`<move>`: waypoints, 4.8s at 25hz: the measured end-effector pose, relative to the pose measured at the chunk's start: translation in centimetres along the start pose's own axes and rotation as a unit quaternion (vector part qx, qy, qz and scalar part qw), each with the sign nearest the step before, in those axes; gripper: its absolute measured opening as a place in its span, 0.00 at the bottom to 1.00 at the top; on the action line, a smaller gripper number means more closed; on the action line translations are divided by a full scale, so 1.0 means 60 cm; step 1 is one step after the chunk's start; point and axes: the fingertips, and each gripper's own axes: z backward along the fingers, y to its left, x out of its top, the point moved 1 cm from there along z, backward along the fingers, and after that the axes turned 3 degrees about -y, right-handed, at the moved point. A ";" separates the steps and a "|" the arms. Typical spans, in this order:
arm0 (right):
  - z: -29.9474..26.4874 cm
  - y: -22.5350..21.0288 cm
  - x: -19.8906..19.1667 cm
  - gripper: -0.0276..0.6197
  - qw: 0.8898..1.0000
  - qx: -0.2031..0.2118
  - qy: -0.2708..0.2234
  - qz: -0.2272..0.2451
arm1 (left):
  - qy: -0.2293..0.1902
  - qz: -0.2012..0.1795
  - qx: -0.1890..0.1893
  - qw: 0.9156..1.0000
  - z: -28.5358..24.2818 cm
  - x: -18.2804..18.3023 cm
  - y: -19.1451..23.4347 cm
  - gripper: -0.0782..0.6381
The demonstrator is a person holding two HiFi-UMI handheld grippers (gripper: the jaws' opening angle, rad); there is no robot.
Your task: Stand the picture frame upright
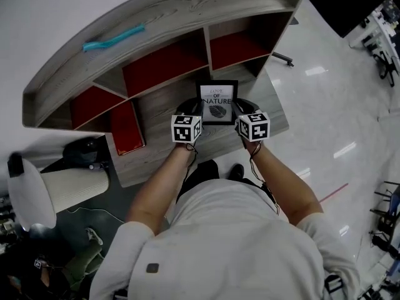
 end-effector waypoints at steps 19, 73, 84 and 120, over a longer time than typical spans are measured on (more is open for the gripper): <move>-0.097 -0.024 -0.041 0.16 0.999 -0.032 0.016 -0.030 | 0.019 0.024 -0.048 0.998 -0.086 -0.037 0.064 0.23; -0.059 -0.019 -0.026 0.29 1.000 0.001 0.005 0.010 | 0.013 -0.013 -0.023 1.000 -0.053 -0.038 0.058 0.30; 0.061 0.034 -0.006 0.29 0.997 0.042 -0.029 0.064 | -0.022 -0.038 -0.006 0.999 0.060 -0.036 -0.018 0.30; 0.319 0.066 0.084 0.07 0.970 0.097 -0.156 0.162 | -0.157 -0.047 0.022 0.986 0.261 0.056 -0.190 0.13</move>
